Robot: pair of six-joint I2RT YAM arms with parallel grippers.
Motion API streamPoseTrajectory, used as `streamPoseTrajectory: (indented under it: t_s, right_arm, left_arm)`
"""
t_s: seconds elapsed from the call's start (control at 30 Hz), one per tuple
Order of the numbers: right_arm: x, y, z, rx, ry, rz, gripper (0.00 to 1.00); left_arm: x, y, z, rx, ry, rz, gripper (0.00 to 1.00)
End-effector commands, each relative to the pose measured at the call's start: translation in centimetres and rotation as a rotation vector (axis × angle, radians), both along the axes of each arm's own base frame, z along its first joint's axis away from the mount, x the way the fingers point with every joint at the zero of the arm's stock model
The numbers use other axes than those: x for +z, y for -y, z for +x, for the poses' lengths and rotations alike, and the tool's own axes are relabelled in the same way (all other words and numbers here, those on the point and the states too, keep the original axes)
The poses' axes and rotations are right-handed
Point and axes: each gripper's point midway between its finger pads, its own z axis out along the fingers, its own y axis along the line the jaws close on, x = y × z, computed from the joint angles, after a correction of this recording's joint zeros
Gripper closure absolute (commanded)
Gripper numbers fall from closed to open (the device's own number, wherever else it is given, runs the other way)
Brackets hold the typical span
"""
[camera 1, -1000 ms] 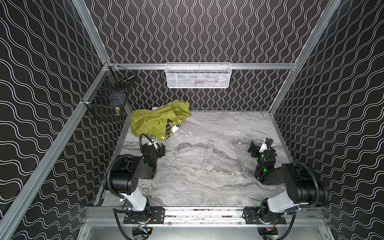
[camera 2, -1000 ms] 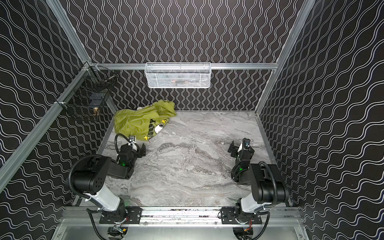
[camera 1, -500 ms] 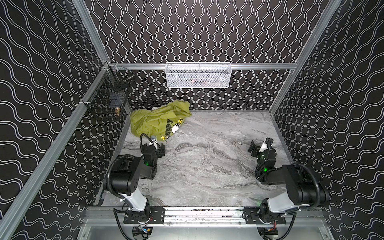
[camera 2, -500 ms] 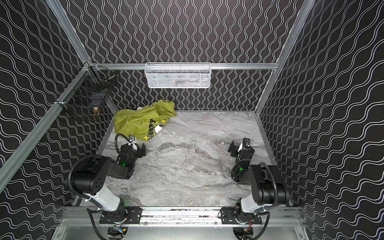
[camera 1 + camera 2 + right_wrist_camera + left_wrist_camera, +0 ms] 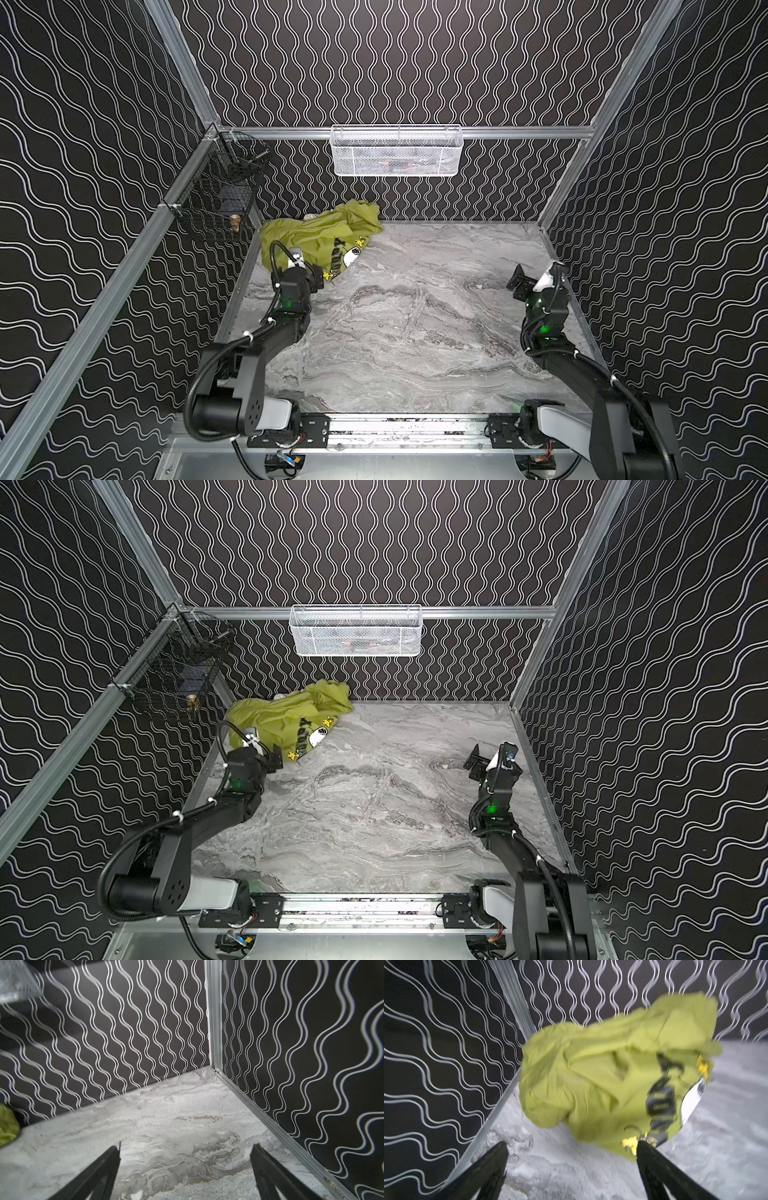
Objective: Zip up the jacket
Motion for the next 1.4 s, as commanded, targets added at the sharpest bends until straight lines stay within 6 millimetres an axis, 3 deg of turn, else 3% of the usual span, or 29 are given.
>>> streamPoseTrajectory:
  t_s: [0.0,0.1,0.2,0.33,0.43,0.5,0.6,0.77,1.1,1.37]
  right_arm:
    - [-1.0,0.6,-1.1,-0.063,-0.107,0.123,0.01]
    - [-0.4,0.8,-2.0,-0.088,-0.143,0.199,0.01]
    - [0.0,-0.2,-2.4,-0.02,-0.196,0.244,0.01]
    - [0.2,-0.3,-3.4,-0.038,-0.195,0.316,0.01]
    - [0.5,-2.3,-3.5,0.073,-0.23,0.339,0.01]
    - [0.5,-4.1,-3.2,0.166,-0.279,0.372,0.06]
    - [0.0,-6.4,-2.8,0.289,-0.345,0.427,0.16]
    - [-1.0,-8.4,-2.7,0.364,-0.401,0.535,0.22]
    - [-2.9,-13.4,-4.0,0.448,-0.513,0.576,0.25]
    - [-2.9,-15.7,-5.3,0.482,-0.546,0.548,0.2]
  left_arm:
    - [2.0,1.0,-0.5,-0.036,-0.037,-0.083,0.01]
    - [5.0,1.7,-1.1,-0.075,-0.007,-0.119,0.01]
    - [6.7,1.0,-2.1,-0.028,-0.015,-0.164,0.01]
    - [7.4,1.9,-2.9,-0.069,-0.1,-0.2,0.01]
    - [6.9,3.4,-3.2,-0.137,-0.192,-0.248,0.01]
    - [6.1,4.8,-3.2,-0.202,-0.269,-0.298,0.01]
    - [4.2,6.0,-2.5,-0.232,-0.38,-0.362,0.12]
    - [-0.5,5.7,-0.5,-0.138,-0.515,-0.458,0.25]
    - [-4.5,3.1,5.3,0.04,-0.41,-0.663,0.32]
    - [-6.9,3.0,9.2,0.028,-0.4,-0.686,0.37]
